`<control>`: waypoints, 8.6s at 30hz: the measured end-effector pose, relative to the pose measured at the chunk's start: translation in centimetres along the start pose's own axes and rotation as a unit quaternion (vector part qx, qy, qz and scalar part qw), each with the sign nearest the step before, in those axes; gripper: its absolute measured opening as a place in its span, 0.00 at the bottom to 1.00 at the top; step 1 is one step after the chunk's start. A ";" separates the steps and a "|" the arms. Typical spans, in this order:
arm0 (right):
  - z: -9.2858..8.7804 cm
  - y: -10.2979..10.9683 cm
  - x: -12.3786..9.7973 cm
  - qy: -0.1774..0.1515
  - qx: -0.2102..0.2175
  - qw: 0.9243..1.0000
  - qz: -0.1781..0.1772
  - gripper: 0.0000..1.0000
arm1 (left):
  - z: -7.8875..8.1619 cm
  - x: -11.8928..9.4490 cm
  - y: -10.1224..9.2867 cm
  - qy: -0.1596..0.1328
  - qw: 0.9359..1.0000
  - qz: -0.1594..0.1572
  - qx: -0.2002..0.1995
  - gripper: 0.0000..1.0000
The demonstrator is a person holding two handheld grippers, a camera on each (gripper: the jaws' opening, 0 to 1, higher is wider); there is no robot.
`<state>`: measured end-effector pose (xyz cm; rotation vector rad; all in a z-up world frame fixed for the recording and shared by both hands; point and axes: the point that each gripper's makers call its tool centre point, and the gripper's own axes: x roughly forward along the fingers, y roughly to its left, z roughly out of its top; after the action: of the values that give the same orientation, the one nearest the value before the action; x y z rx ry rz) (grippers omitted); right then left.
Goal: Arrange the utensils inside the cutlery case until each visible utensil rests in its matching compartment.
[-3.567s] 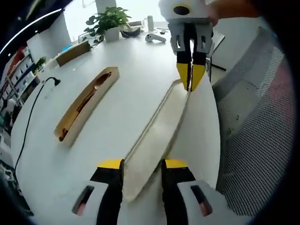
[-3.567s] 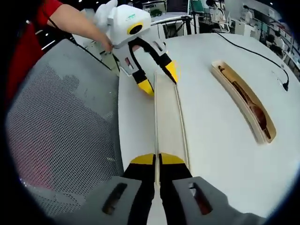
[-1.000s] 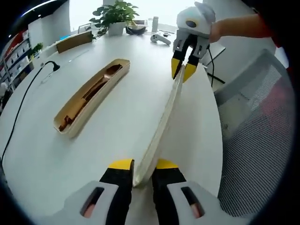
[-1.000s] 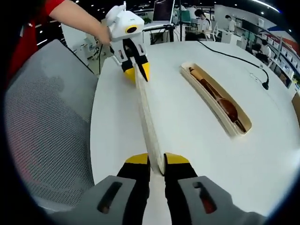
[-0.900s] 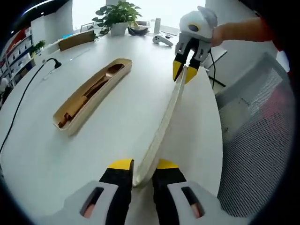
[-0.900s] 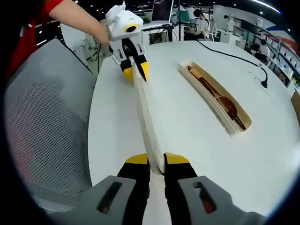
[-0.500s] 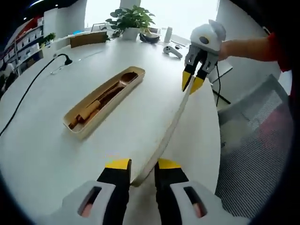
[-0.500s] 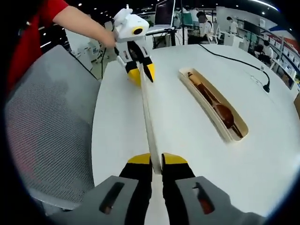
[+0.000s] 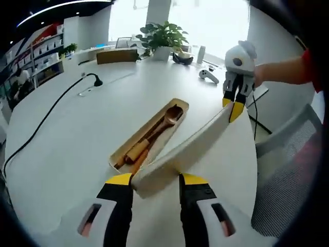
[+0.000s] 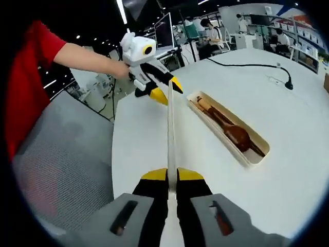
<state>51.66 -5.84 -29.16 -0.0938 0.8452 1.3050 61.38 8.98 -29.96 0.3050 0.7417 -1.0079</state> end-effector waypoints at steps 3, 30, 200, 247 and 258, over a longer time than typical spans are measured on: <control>0.4 0.3 0.2 -0.028 0.038 0.999 0.015 0.00 | 1.3 0.6 1.3 -0.009 1.000 0.007 0.014 0.37; -0.1 -0.9 2.8 -0.160 0.413 0.893 0.074 0.01 | 3.2 5.4 3.2 0.024 0.979 0.056 0.195 0.76; 2.4 -14.4 -2.4 -0.259 0.258 0.877 -0.311 0.68 | -0.1 0.2 6.8 -0.214 0.852 0.159 -0.450 0.59; 1.5 -15.9 -0.1 -0.330 0.271 0.839 -0.336 0.31 | -1.4 3.2 6.9 -0.269 0.850 0.164 -0.422 0.30; 1.9 -16.0 0.1 -0.335 0.246 0.839 -0.352 0.30 | -1.2 3.5 7.4 -0.282 0.850 0.177 -0.407 0.25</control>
<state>66.52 -9.65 -34.07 0.4125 0.4309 0.3349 68.29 11.22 -33.95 -0.5679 0.4818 -0.3228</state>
